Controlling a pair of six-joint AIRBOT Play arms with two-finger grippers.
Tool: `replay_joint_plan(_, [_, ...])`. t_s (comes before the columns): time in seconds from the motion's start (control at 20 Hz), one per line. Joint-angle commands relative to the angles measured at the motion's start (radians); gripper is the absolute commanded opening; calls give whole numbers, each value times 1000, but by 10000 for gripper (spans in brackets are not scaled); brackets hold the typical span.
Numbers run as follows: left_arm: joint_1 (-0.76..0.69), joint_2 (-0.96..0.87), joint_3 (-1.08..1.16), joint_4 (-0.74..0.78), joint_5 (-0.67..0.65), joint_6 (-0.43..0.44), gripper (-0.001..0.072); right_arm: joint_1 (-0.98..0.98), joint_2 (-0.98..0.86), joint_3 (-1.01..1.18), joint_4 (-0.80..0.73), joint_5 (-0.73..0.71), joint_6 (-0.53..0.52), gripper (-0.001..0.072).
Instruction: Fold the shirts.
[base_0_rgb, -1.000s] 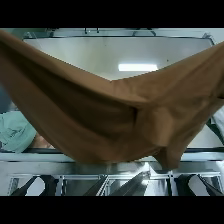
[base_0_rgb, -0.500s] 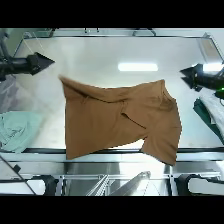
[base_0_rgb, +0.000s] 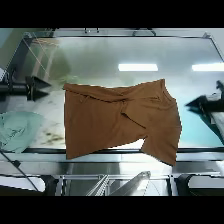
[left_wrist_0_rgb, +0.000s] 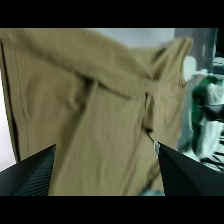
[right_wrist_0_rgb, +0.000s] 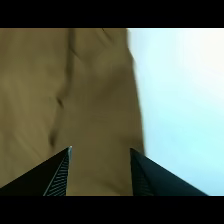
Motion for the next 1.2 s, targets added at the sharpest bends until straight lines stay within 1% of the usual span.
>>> replay_joint_plan(0.0, [28,122,-287,49,14,17,703,-18,13,-103,-233,35,8,415])
replay_joint_plan(0.1, [40,187,-395,117,72,4,703,-16,13,-158,-229,-16,0,415])
replay_joint_plan(0.2, [55,238,-472,182,95,-29,703,-16,12,-198,-224,-47,-17,415])
replay_joint_plan(0.3, [76,269,-534,196,101,-46,703,-16,12,-223,-207,-74,-37,415])
replay_joint_plan(0.45, [90,299,-607,212,97,-55,703,-14,7,-239,-73,-86,-124,414])
replay_joint_plan(0.5, [93,311,-624,213,98,-54,703,-6,5,-240,-42,-86,-131,411])
replay_joint_plan(0.55, [93,325,-637,216,98,-54,702,3,3,-240,-21,-86,-135,351])
replay_joint_plan(0.6, [93,341,-647,233,100,-55,702,17,2,-240,-10,-87,-143,337])
replay_joint_plan(0.65, [92,357,-649,264,100,-57,703,31,1,-240,-11,-87,-143,337])
replay_joint_plan(0.8, [92,391,-649,397,97,-131,702,53,0,-240,-11,-80,-142,337])
replay_joint_plan(0.9, [75,395,-649,489,90,-203,702,54,0,-240,-11,-78,-142,337])
replay_joint_plan(0.95, [58,388,-649,526,82,-225,703,54,0,-240,-10,-79,-143,337])
replay_joint_plan(1.15, [-63,303,-649,510,67,-234,694,54,0,-240,-10,-77,-145,336])
